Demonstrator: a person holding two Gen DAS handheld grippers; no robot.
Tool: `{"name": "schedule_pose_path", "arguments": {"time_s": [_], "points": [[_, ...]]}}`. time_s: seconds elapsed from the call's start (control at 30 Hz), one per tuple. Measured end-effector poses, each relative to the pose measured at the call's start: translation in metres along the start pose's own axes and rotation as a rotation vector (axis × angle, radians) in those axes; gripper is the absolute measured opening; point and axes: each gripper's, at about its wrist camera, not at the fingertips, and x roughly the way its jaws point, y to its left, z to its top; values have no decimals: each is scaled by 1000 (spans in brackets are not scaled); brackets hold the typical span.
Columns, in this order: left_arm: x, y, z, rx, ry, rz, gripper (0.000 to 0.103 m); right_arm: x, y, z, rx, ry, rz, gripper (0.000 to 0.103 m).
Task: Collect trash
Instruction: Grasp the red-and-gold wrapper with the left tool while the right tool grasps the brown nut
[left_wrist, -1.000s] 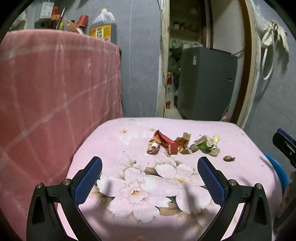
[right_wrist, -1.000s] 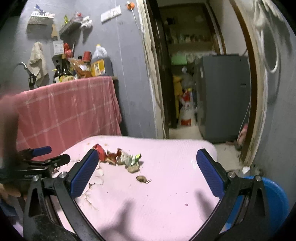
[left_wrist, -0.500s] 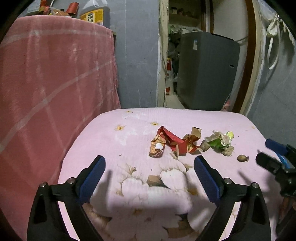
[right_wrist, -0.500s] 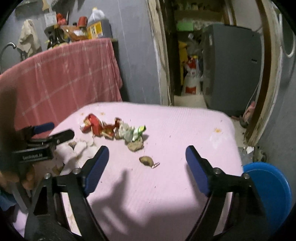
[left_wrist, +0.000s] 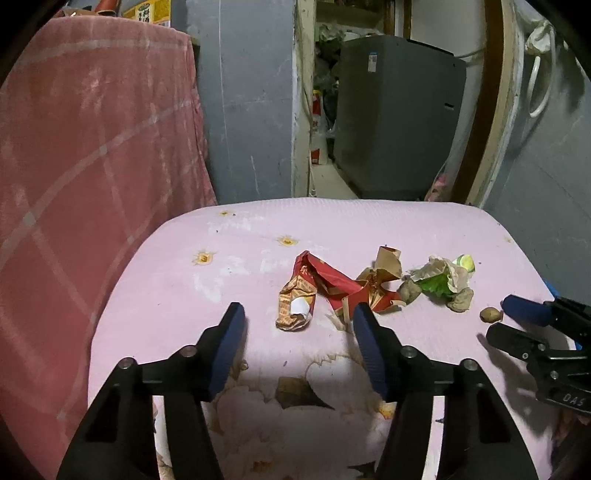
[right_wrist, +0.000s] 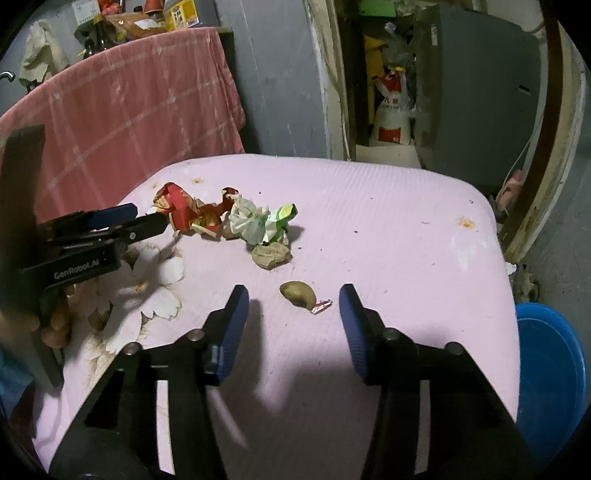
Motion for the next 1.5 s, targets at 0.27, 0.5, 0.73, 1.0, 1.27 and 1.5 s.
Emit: {"name": "schedule_pose_path", "arguments": {"time_s": [0.27,0.5,0.73,1.0,1.27,1.5], "points": [[8,5,6,-20,29,-30,29,-1,1,-1,-9,12,-1,34],[8,3,5,-22,29,-57,12,0,1,0,-9,17,8,23],[-1,-6,-2,11,16,-40,10,2,-1,-1,-3,20,26,12],[-20,-9,-21,-25,16,-37,10,-2,2,-4,-15,9,32,11],[-48,-22,-35,-57,-24,-67,10,-20,10,-13,-52,-87,31,11],[-68,-38,-47,-56,-70,-73,10,-46,12,-20,-72,-193,34,10]]}}
